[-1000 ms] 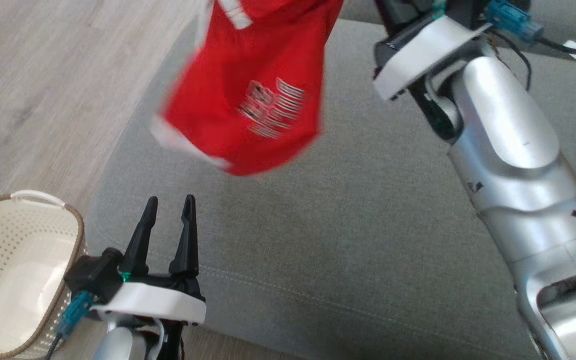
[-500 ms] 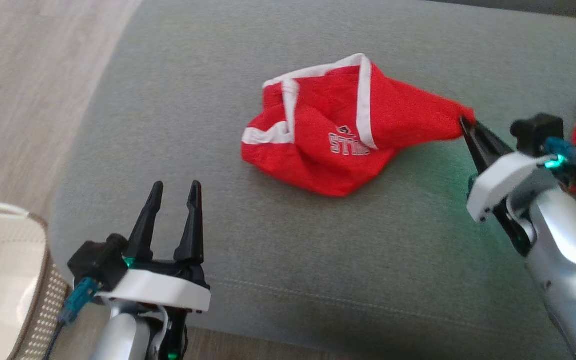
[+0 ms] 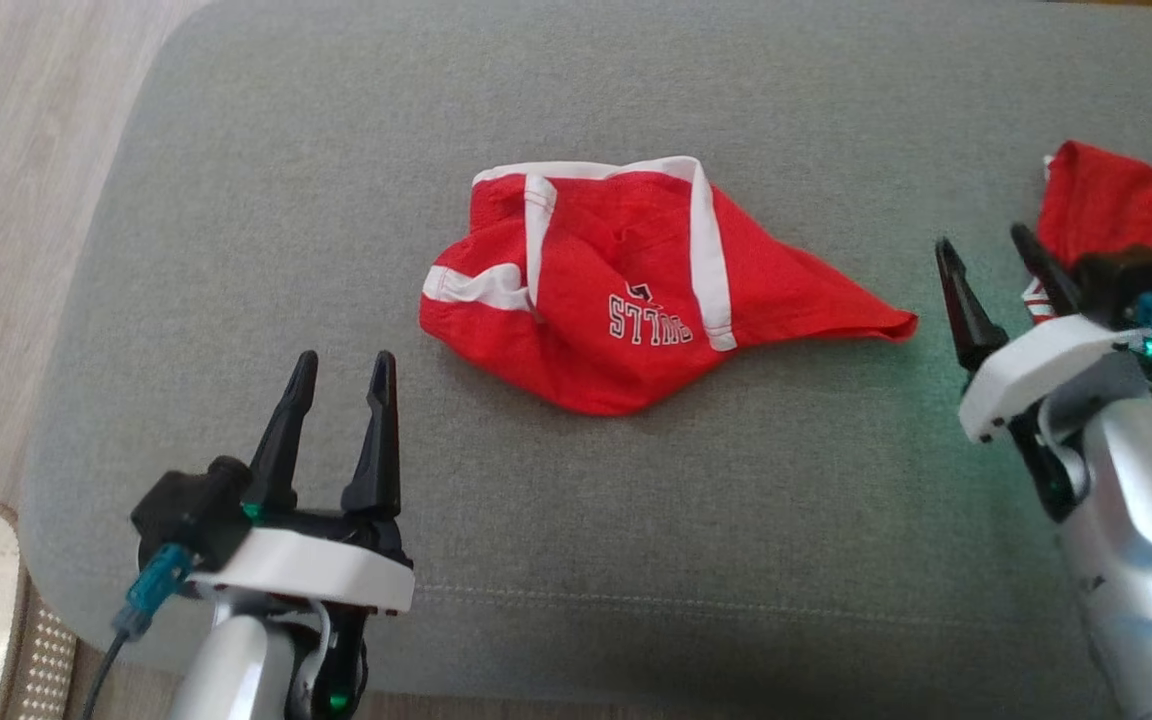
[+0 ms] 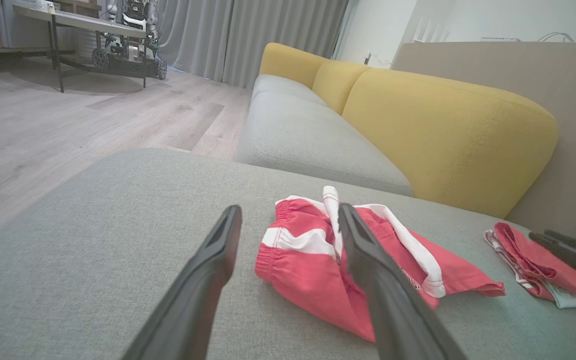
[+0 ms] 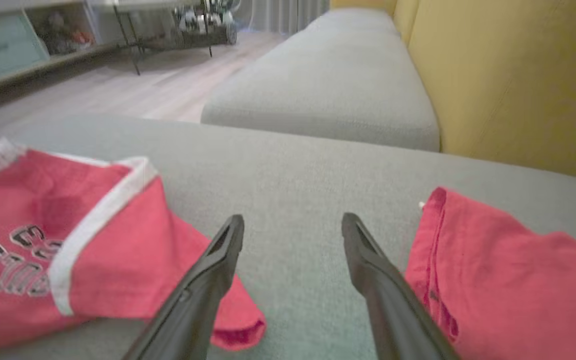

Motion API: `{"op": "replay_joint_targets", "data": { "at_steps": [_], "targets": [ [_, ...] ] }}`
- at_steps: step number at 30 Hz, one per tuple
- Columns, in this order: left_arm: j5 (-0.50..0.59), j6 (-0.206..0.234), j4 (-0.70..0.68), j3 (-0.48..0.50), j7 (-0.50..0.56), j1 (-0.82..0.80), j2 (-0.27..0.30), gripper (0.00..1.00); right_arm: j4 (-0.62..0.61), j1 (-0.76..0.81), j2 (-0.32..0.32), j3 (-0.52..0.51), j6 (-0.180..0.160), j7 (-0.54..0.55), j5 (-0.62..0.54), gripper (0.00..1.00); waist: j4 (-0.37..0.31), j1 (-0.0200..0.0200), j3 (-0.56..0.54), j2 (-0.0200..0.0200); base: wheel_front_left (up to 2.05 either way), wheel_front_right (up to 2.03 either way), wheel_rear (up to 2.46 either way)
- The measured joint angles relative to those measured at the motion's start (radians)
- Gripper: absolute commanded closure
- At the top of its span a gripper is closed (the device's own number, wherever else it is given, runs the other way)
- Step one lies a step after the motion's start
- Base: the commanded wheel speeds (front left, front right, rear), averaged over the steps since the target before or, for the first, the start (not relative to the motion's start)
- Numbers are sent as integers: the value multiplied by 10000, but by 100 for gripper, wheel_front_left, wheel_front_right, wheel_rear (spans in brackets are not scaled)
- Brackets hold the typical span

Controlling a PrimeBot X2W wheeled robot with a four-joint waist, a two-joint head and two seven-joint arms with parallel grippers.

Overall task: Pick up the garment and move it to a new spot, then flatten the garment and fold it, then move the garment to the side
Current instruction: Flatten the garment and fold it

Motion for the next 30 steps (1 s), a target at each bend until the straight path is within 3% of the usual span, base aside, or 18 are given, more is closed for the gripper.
{"op": "replay_joint_targets", "data": {
  "at_steps": [9,15,24,30],
  "targets": [
    [67,-73,12,52,0,21,2,0,-3037,2045,1350,-146,0,-606,-217,0,-83,0,-196,0,0,0,0],
    [65,-73,12,23,0,41,-2,0,-3994,3328,1710,-105,0,-481,33,0,51,0,-76,0,0,0,0],
    [-113,-58,19,-311,0,-30,-8,0,-4615,2208,1632,1156,0,445,-272,0,700,0,280,0,0,0,0],
    [-303,-13,92,-675,0,-247,-15,0,-3494,228,991,2500,0,1273,-59,0,1353,0,497,0,0,0,0]
  ]
}}
